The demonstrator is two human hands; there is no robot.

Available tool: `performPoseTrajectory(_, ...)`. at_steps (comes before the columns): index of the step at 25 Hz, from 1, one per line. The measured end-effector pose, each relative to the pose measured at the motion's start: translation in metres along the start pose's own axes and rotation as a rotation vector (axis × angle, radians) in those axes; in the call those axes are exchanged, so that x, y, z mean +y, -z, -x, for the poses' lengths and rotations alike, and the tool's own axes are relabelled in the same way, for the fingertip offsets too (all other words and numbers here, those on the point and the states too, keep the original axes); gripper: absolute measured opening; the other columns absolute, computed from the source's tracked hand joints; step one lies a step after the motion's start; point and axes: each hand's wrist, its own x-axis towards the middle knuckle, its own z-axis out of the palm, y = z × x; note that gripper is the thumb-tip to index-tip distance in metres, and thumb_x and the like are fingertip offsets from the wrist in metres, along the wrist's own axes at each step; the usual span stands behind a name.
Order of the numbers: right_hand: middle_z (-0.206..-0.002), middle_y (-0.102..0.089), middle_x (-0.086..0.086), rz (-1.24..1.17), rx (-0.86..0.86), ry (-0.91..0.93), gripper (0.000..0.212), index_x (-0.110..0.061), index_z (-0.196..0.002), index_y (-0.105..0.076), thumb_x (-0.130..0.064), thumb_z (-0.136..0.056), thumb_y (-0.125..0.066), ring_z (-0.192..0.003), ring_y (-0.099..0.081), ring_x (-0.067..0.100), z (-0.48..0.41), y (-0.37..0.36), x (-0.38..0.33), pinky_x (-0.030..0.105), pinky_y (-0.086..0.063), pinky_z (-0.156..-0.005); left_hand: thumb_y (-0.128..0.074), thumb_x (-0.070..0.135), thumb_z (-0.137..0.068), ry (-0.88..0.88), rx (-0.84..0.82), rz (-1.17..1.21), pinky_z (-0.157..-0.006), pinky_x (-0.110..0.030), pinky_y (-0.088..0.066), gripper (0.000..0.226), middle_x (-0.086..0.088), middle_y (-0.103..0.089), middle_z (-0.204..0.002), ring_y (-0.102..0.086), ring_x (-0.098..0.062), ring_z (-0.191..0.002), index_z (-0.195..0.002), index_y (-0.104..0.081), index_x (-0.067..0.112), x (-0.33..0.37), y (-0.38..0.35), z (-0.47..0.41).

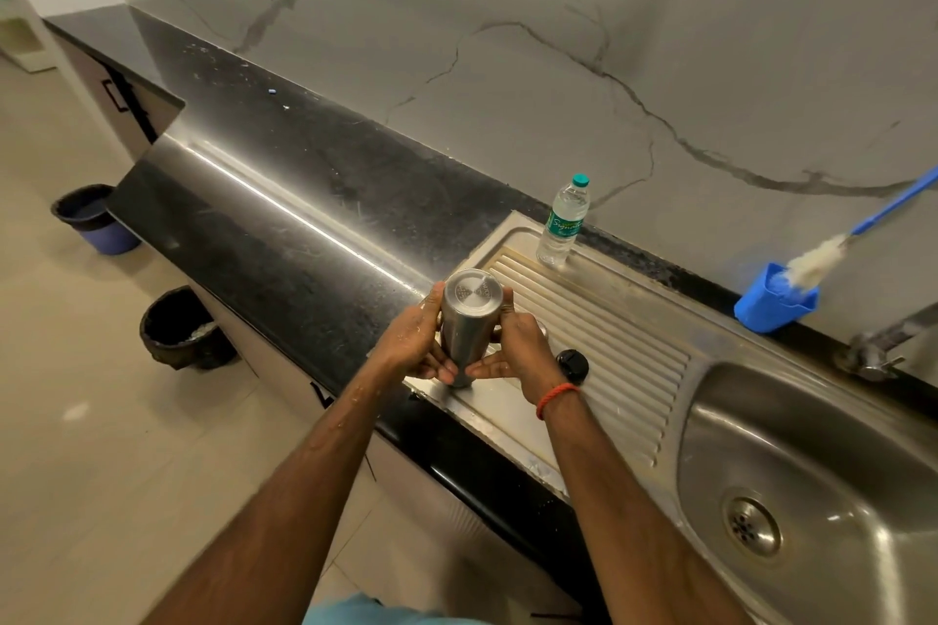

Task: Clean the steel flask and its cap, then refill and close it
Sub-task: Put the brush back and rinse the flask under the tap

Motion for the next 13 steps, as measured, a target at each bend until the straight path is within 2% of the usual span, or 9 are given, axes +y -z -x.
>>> performPoseTrajectory(3,-0.131,-0.059,0.018,-0.010,-0.025,0.014,0.073,-0.014,-0.135,-0.054,-0.071,-0.094,-0.034,-0.074,-0.075,0.038,-0.0030,-0.0005,0.0021,0.053,-0.062,-0.076,-0.019,0.085,-0.087,0.002,0.025,0.047,-0.046,-0.023,-0.047,0.094,-0.031,-0.072,-0.082,-0.070,-0.035,-0.066,-0.110,-0.068,0.008,-0.0025,-0.0002,0.0014)
performPoseTrajectory(8,-0.136,-0.058,0.017,-0.033,-0.070,0.062,0.064,-0.019,-0.142,-0.049,-0.064,-0.099,-0.033,-0.076,-0.075,0.037,-0.0060,-0.0011,0.0097,0.049,-0.062,-0.076,-0.017,0.079,-0.092,-0.033,0.050,0.063,-0.049,-0.024,-0.050,0.089,-0.026,-0.073,-0.077,-0.072,-0.032,-0.066,-0.123,-0.065,0.011,-0.0081,-0.0017,0.0024)
performPoseTrajectory(13,-0.139,-0.054,0.019,-0.058,-0.115,0.084,0.063,-0.020,-0.147,-0.043,-0.061,-0.100,-0.033,-0.082,-0.075,0.038,-0.0091,-0.0043,0.0098,0.050,-0.062,-0.079,-0.015,0.077,-0.089,-0.055,0.110,0.040,-0.050,-0.026,-0.053,0.092,-0.024,-0.074,-0.076,-0.075,-0.035,-0.070,-0.123,-0.066,0.009,-0.0054,-0.0013,0.0003)
